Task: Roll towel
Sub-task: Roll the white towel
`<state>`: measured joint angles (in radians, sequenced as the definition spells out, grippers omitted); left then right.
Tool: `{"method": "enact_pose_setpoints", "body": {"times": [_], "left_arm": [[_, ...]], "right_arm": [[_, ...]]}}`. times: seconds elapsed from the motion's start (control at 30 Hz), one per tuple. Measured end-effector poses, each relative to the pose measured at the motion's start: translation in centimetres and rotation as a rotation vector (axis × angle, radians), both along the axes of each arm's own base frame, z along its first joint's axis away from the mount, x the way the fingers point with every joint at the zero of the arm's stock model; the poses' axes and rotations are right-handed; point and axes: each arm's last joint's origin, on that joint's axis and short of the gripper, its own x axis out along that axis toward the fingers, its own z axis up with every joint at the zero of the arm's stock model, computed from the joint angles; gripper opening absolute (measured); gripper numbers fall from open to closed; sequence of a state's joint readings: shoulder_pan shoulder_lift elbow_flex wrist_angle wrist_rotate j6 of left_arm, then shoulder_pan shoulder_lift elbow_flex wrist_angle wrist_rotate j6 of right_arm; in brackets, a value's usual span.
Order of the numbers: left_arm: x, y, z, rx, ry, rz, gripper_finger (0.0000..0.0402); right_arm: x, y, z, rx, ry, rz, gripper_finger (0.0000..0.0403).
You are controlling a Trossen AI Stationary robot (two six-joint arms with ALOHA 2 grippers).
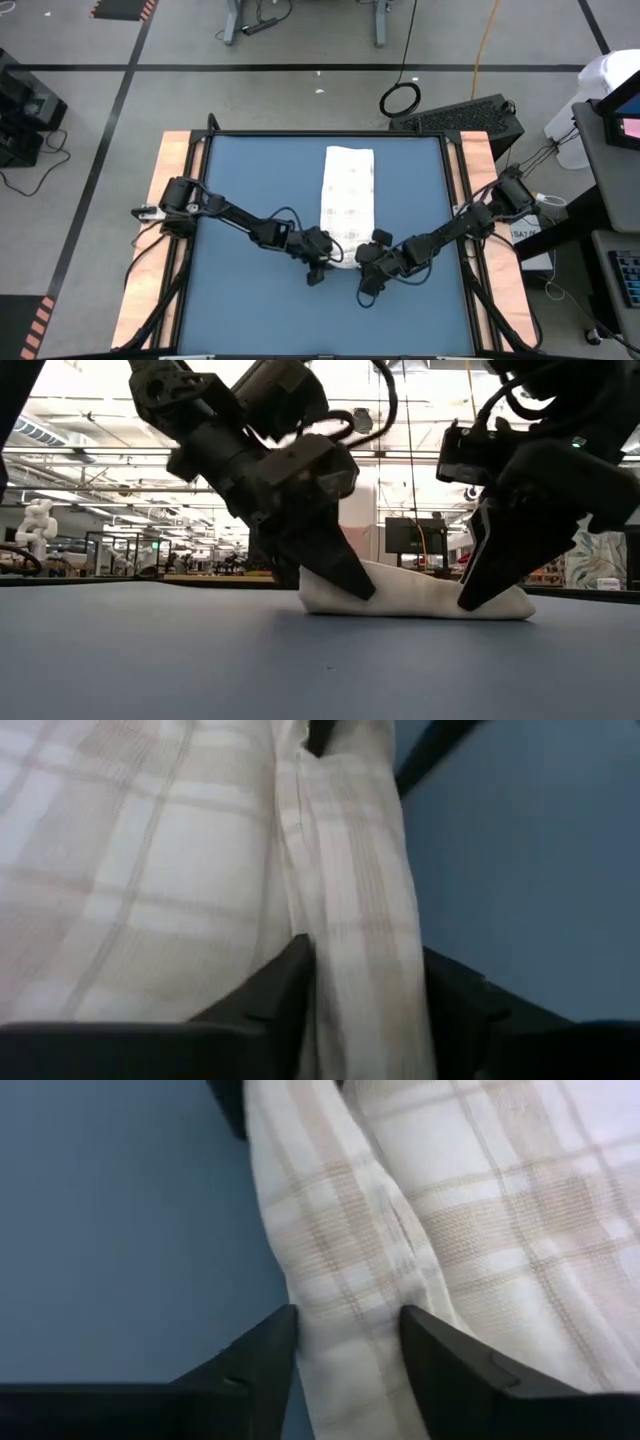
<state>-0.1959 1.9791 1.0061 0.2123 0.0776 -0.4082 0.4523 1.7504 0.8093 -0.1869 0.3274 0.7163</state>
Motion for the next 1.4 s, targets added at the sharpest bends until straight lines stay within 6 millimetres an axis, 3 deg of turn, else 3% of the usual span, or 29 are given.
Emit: {"method": "enact_pose_setpoints", "body": {"times": [0.17,0.27,0.37,0.5,0.67,0.9,1.4], "left_arm": [[-0.8,-0.7,2.8,0.196,-0.076,-0.056,0.0210],[-1.2,-1.6,4.8,0.317,-0.160,-0.055,0.0216],[-1.5,-3.2,5.4,0.370,-0.217,-0.085,0.0217],[-1.7,-6.1,4.8,0.414,-0.287,-0.120,0.0217],[-2.2,-8.1,2.6,0.646,-0.278,-0.057,0.0217],[-2.0,-7.6,0.8,0.744,-0.225,0.005,0.0217],[-0.9,-4.1,0.2,0.707,-0.137,-0.051,0.0217]], "right_arm": [[0.2,-0.5,0.0,0.052,0.021,-0.006,0.0114],[0.4,-1.0,0.0,0.102,0.038,-0.006,0.0082],[0.6,-1.8,0.4,0.161,0.055,-0.004,0.0057],[0.8,-3.1,1.5,0.212,0.049,-0.003,0.0035],[1.0,-5.0,2.0,0.229,0.056,-0.012,0.0025],[1.3,-6.1,2.0,0.256,0.059,-0.026,0.0028],[1.4,-6.2,2.1,0.264,0.054,-0.029,0.0029]]}}
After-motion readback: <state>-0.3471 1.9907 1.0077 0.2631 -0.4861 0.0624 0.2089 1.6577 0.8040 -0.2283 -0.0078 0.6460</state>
